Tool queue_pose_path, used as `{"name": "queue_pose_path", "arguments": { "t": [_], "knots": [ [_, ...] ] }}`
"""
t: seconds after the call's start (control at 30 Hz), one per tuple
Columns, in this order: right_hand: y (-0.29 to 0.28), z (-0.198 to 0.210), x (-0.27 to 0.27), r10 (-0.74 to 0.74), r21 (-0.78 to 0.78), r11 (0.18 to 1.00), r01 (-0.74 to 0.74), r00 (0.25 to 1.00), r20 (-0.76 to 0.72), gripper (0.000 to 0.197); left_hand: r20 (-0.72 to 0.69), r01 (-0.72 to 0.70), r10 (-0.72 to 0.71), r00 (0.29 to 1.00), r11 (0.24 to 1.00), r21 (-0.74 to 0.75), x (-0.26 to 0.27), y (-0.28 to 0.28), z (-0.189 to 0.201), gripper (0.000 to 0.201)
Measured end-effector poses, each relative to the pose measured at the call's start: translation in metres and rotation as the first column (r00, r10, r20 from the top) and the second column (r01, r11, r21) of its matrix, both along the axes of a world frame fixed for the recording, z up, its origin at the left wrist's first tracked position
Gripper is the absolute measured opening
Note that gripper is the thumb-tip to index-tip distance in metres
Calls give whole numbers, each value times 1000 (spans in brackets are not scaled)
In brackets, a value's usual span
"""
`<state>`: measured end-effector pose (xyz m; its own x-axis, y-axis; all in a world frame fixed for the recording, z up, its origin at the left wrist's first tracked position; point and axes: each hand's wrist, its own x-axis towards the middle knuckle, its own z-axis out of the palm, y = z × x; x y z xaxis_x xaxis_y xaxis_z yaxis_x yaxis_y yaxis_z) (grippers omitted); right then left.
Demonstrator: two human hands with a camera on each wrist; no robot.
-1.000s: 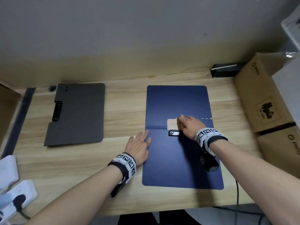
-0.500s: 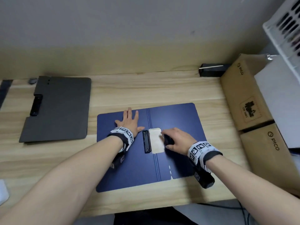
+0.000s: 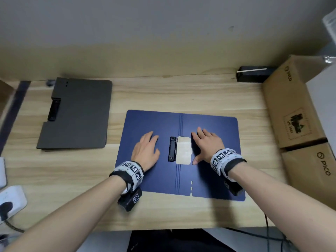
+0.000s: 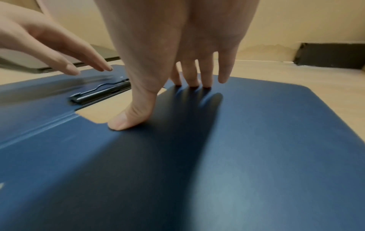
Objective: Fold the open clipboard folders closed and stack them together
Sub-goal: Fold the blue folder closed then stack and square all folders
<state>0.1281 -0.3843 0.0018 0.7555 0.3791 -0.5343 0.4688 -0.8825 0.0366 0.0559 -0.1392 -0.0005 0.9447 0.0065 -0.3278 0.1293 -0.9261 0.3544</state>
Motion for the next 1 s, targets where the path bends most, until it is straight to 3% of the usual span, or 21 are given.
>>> {"name": "queue_pose_path", "arguments": {
  "t": [0.13, 0.23, 0.33, 0.47, 0.57, 0.63, 0.73, 0.77, 0.8, 0.9, 0.93, 1.0],
  "knots": [
    [12, 11, 0, 108, -148, 985, -88, 985, 133, 70, -147, -8, 22, 989, 996, 92, -10, -19, 4, 70],
    [17, 13, -8, 145, -187, 975, -120, 982, 122, 60, -313, 58, -16, 950, 991, 124, -18, -42, -6, 109],
    [22, 17, -4, 54, -107, 993, -40, 990, 128, 43, -381, 138, -76, 922, 981, 138, -6, -50, -17, 133],
    [7, 20, 30, -139, 106, 987, 125, 980, 140, 36, -371, 358, -292, 882, 925, 124, 39, -32, -15, 135],
    [-7, 15, 51, -104, 270, 959, 84, 993, 58, 63, -374, 624, -541, 753, 768, 144, 76, -18, -15, 138],
    [-12, 13, 57, -53, 280, 958, 58, 998, -25, 81, -370, 783, -704, 606, 610, 123, 98, -17, -16, 140],
    [-21, 5, 60, -5, 165, 986, 18, 997, -80, 71, -389, 921, -836, 386, 372, 114, 127, -25, -14, 141],
    [-25, 3, 59, -20, 124, 992, 30, 996, -82, 68, -398, 924, -834, 383, 353, 149, 134, -26, -11, 140],
    [-29, 1, 56, -43, 93, 995, 49, 997, -63, 66, -391, 899, -809, 439, 393, 196, 140, -25, -9, 139],
    [-33, 1, 41, -108, -17, 994, 110, 992, 65, 72, -230, 656, -615, 755, 694, 298, 145, -15, 2, 127],
    [-31, 1, 35, -118, -57, 991, 124, 988, 104, 80, -154, 560, -541, 827, 768, 312, 145, -13, 6, 117],
    [-25, -3, 28, -149, -124, 978, 170, 976, 162, 93, -31, 415, -425, 905, 861, 296, 139, -13, 9, 97]
  ]
}}
